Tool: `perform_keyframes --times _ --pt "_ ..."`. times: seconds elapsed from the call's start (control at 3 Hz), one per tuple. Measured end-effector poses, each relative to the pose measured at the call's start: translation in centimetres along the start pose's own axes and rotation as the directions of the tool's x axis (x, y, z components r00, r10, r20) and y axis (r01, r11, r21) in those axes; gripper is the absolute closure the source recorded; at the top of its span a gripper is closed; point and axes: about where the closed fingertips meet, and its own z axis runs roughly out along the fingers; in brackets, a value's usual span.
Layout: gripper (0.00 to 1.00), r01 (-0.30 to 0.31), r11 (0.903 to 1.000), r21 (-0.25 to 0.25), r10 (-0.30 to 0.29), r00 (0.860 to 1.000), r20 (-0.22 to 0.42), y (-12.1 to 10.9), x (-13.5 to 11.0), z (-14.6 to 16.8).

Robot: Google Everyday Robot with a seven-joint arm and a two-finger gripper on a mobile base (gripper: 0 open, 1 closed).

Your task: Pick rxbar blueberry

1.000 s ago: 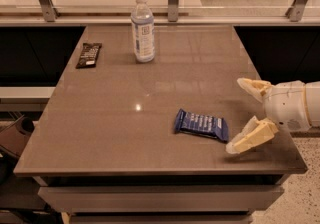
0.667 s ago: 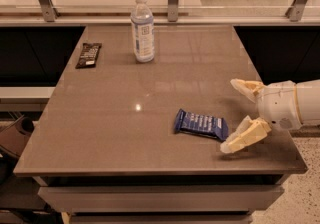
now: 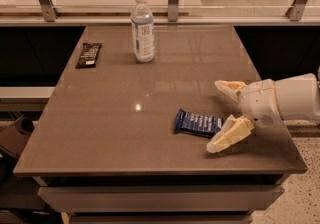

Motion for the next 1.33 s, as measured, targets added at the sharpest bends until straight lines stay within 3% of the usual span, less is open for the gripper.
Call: perform_keyframes --times 0.67,1.33 --pt "0.4 -0.034 0.9991 -0.025 0.033 0.999 -0.018 1.06 1.3 1.16" --pt "0.88 -0.033 0.9991 -0.026 0.033 0.999 -0.018 0.96 0.55 0.63"
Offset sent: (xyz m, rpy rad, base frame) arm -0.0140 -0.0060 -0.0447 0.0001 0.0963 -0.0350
